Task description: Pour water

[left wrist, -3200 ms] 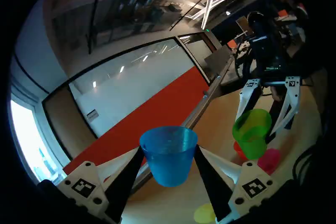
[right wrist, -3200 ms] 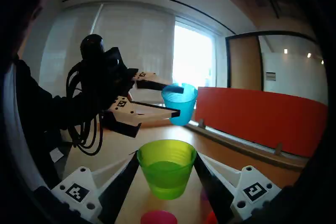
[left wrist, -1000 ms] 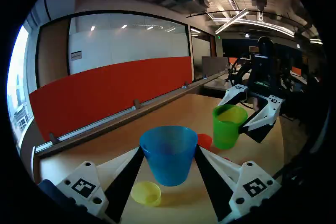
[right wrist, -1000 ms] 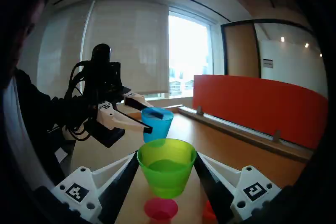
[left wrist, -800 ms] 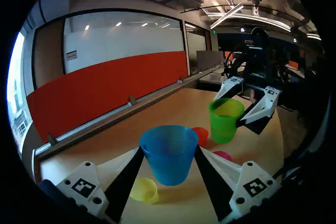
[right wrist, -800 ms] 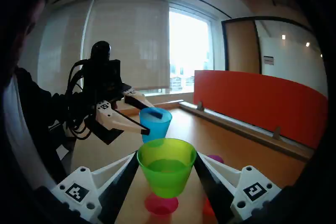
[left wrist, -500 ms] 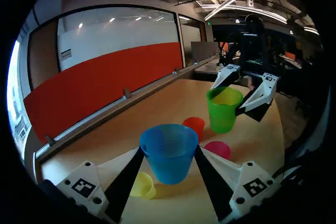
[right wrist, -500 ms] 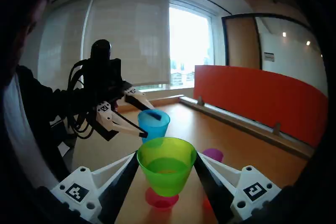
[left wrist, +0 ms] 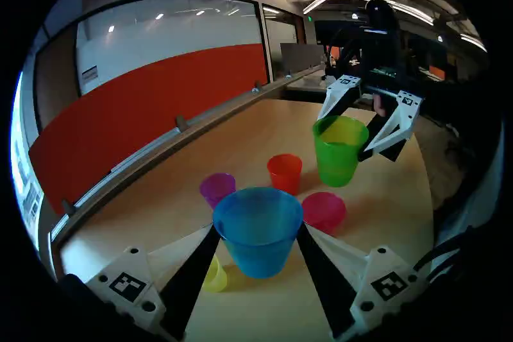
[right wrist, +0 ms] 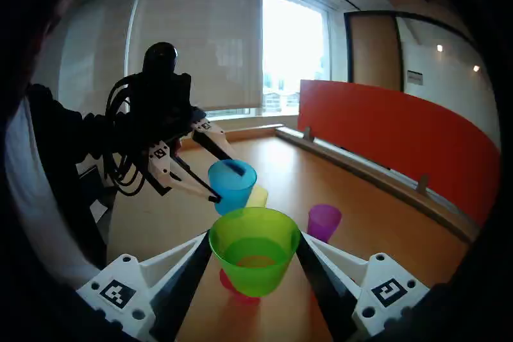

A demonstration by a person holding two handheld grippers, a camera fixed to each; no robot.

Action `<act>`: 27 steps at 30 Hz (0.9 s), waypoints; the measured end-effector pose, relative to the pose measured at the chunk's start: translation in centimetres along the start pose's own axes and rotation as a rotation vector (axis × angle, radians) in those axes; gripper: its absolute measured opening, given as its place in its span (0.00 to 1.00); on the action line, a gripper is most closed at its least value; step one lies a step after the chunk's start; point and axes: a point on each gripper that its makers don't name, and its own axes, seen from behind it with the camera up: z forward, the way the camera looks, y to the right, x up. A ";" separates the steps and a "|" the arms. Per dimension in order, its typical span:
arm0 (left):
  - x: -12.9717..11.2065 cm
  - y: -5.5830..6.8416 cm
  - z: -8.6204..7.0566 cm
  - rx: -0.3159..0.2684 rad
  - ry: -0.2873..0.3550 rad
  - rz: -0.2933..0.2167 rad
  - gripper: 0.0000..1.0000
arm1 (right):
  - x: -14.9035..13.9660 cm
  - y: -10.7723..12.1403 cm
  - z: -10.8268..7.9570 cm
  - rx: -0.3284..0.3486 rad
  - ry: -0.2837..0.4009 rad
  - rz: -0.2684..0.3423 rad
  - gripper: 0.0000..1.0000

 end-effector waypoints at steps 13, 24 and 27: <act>-3.2 1.4 1.6 -0.043 -0.111 0.054 0.86 | -2.7 0.5 -1.3 -0.006 -0.082 0.008 0.93; -4.7 2.1 2.8 -0.072 -0.169 0.081 0.86 | -4.6 1.4 -2.0 -0.009 -0.136 0.019 0.93; -5.1 2.3 3.2 -0.081 -0.181 0.080 0.86 | -5.1 1.6 -2.1 -0.008 -0.152 0.021 0.93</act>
